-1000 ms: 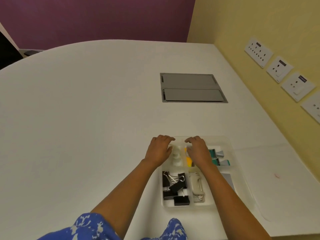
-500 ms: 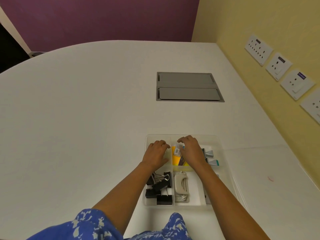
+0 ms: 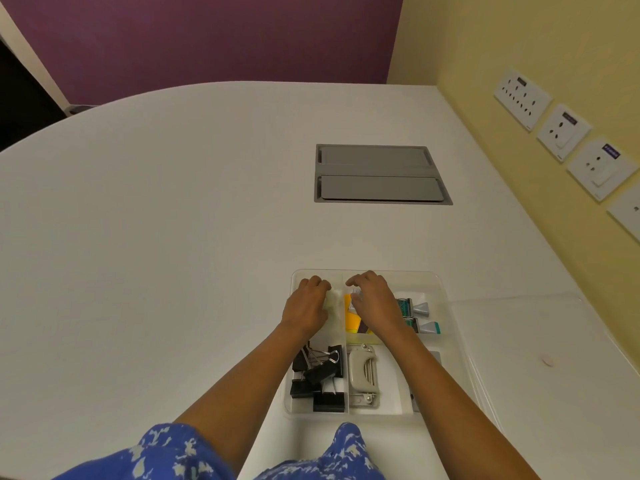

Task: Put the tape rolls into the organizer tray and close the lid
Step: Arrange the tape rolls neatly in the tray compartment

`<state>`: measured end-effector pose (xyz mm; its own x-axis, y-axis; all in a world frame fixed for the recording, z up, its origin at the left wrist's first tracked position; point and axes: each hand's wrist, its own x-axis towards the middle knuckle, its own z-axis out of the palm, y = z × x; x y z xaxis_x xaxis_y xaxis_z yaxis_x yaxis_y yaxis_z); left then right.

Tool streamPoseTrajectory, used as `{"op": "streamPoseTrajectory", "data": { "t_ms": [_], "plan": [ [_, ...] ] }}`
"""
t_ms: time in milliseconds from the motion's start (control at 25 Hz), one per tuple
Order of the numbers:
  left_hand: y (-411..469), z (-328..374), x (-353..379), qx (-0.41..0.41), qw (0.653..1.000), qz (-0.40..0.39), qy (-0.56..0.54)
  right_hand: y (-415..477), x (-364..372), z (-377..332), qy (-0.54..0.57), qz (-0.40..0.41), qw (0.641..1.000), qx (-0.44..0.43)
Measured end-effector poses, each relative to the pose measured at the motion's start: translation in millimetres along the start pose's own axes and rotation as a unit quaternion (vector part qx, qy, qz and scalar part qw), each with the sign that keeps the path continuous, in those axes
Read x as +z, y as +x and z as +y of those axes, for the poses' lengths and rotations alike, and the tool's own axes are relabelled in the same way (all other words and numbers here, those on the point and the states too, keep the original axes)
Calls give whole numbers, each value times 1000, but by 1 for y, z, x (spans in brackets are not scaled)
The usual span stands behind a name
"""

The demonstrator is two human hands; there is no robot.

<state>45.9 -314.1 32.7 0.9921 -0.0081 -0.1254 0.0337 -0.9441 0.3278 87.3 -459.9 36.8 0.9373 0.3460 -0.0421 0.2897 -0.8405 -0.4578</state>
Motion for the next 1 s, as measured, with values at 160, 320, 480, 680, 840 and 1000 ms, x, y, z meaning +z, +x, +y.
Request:
{"op": "streamPoseTrajectory", "data": {
  "t_ms": [160,320,480,680,840,1000],
  "plan": [
    [4,-2,-12,-21,995,-30,98,8,2,-10,-13,-16,1000,-23],
    [8,3,-13,-15,982,-66,177,11,2,-15,-83,-4,995,-58],
    [10,4,-11,-17,973,-104,207,10,7,-21,-140,-30,984,-106],
    [9,3,-8,-20,971,-114,210,7,17,-25,-221,-64,965,-126],
    [9,3,-10,-29,976,-110,185,2,23,-23,-252,-77,953,-150],
    [8,1,-9,-29,976,-110,183,2,27,-20,-281,-97,940,-166]
  ]
}}
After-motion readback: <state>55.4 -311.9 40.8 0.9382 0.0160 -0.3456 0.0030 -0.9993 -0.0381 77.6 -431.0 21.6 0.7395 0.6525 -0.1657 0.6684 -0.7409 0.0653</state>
